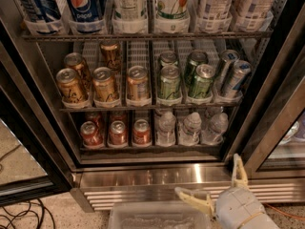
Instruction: Pick redbull can from middle shelf of fridge
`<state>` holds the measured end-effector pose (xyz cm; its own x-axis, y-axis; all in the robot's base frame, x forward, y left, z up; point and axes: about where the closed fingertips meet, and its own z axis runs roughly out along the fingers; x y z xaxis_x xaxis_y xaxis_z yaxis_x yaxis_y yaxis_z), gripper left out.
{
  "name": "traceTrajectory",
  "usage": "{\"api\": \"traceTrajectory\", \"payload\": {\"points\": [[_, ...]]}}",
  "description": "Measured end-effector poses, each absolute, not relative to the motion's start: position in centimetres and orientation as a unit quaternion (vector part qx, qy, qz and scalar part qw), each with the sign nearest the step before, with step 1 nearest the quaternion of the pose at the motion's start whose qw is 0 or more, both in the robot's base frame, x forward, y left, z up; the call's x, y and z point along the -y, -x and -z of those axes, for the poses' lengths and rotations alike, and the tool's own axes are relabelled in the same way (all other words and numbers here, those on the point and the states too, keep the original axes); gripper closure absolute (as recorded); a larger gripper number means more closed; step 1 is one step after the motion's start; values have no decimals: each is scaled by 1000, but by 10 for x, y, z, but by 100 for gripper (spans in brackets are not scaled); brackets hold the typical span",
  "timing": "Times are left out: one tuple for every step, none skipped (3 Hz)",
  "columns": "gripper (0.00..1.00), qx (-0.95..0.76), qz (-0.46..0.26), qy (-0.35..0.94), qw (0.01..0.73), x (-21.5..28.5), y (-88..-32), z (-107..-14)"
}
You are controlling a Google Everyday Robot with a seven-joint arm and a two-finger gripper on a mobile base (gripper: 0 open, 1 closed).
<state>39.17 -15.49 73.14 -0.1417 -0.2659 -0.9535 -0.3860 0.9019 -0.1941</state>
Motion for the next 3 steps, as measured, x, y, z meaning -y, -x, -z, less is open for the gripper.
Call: {"api": "traceTrajectory", "payload": {"points": [[0, -746, -6, 194, 637, 179, -406, -740], [0, -740, 0, 184, 647, 189, -418, -737], [0, -732, -8, 186, 656, 198, -433, -736]]}}
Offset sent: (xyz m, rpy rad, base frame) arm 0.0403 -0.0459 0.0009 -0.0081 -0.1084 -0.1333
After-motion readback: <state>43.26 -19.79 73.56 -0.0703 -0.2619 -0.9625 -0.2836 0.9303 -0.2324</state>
